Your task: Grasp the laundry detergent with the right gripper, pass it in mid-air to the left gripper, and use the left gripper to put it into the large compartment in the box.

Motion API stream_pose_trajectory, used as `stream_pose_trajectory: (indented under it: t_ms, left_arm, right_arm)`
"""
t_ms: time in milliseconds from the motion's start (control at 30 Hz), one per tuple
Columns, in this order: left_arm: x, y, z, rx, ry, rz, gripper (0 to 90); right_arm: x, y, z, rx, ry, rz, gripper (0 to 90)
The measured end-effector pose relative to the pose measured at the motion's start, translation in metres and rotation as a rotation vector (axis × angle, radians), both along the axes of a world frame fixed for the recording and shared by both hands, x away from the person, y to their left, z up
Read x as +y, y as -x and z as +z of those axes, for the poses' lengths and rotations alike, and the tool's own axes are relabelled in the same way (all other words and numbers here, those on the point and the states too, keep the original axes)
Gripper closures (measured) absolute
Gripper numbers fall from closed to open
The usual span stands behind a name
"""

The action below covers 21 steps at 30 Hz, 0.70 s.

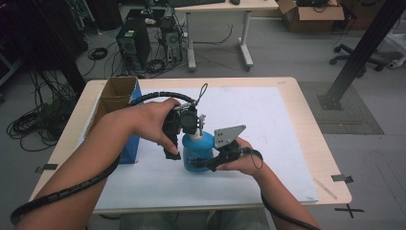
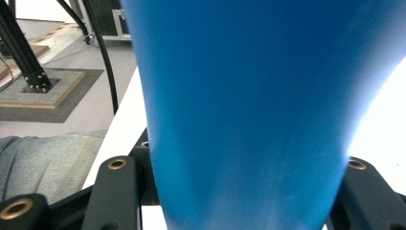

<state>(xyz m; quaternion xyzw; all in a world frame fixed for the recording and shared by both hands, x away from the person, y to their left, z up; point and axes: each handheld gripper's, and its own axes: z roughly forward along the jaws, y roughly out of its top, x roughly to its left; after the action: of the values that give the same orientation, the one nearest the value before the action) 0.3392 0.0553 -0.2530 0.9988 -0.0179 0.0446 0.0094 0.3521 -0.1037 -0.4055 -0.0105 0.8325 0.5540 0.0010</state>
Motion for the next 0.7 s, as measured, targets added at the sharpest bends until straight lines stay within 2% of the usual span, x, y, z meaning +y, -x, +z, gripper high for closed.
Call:
stream_pose_trajectory:
  t_ms: [700]
  left_arm:
    - [-0.005,0.006,0.002,-0.013,0.0,0.001,4.2]
  right_arm:
    - [0.02,0.001,-0.004,0.012,0.012,0.015,44.3]
